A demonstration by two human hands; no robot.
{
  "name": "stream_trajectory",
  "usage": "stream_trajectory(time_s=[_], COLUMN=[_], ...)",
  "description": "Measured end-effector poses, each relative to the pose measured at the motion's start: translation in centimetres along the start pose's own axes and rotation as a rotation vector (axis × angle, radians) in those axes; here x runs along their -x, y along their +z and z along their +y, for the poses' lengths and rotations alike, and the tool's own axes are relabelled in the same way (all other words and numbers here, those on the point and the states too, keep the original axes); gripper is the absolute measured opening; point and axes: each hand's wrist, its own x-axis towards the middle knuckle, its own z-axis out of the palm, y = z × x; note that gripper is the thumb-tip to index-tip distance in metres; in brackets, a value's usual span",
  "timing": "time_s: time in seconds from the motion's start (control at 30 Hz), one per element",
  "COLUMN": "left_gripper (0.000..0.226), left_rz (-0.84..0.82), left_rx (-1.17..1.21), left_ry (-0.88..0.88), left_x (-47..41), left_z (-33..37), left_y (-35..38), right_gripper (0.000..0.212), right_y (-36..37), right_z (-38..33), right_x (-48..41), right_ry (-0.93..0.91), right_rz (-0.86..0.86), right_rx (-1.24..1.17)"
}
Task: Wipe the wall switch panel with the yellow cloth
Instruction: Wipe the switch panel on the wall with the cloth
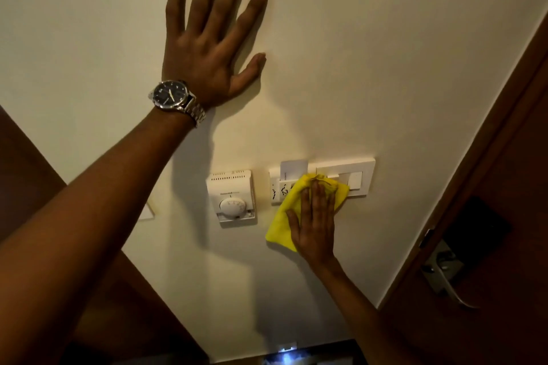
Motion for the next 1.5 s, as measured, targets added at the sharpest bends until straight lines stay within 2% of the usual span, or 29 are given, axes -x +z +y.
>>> stream_trajectory(time_s=[0.13, 0.33, 0.5, 0.63, 0.73, 0.8, 0.93, 1.03, 1.13, 1.23, 1.37, 1.5], left_gripper=[0.072, 0.072, 0.071, 0.07, 0.07, 0.071, 0.07, 0.071, 0.071, 0.071, 0.071, 0.072], left_rz=[-0.014, -0.007, -0.014, 0.007, -0.002, -0.008, 0.02, 0.02, 0.022, 0.03, 0.012, 0.008], left_rx=[0.0, 0.003, 0.007, -0.005, 0.016, 0.023, -0.004, -0.001, 0.003, 0.005, 0.008, 0.006], left_ry=[-0.002, -0.005, -0.011, -0.005, -0.007, -0.015, -0.01, -0.007, -0.014, -0.016, -0.014, -0.015], left_x=[0.2, 0.1, 0.0, -0.1, -0.1, 0.1, -0.1, 0.0, 0.2, -0.1, 0.0, 0.0], left_z=[0.0, 0.0, 0.0, 0.0, -0.2, -0.1, -0.1, -0.2, -0.1, -0.2, 0.0, -0.1], left_y=[-0.3, 0.2, -0.4, -0.2, -0.2, -0.3, 0.0, 0.1, 0.0, 0.1, 0.0, 0.0], right_gripper=[0.068, 0.068, 0.066, 0.065, 0.064, 0.062, 0.063, 0.062, 0.063, 0.067, 0.078, 0.072], right_y=[-0.5, 0.9, 1.6, 1.8, 1.6, 1.6, 2.0, 1.7, 1.8, 2.1, 1.6, 1.9], right_z=[0.8, -2.2, -1.8, -1.9, -0.8, -0.7, -2.1, -1.9, -2.0, -2.8, -2.2, -2.9], right_x=[3.4, -2.1, 1.4, -1.0, 1.2, 1.9, -0.6, 1.3, 1.8, -0.4, 2.1, 0.0], right_ry=[-0.13, 0.055, -0.021, -0.045, -0.175, -0.199, -0.123, -0.189, -0.174, -0.106, -0.143, -0.009], right_rz=[-0.083, 0.022, 0.003, 0.038, -0.002, -0.019, 0.004, -0.034, -0.05, -0.007, -0.042, -0.022], right_rx=[0.094, 0.018, 0.087, 0.049, 0.079, 0.109, 0.07, 0.074, 0.076, 0.061, 0.091, 0.045])
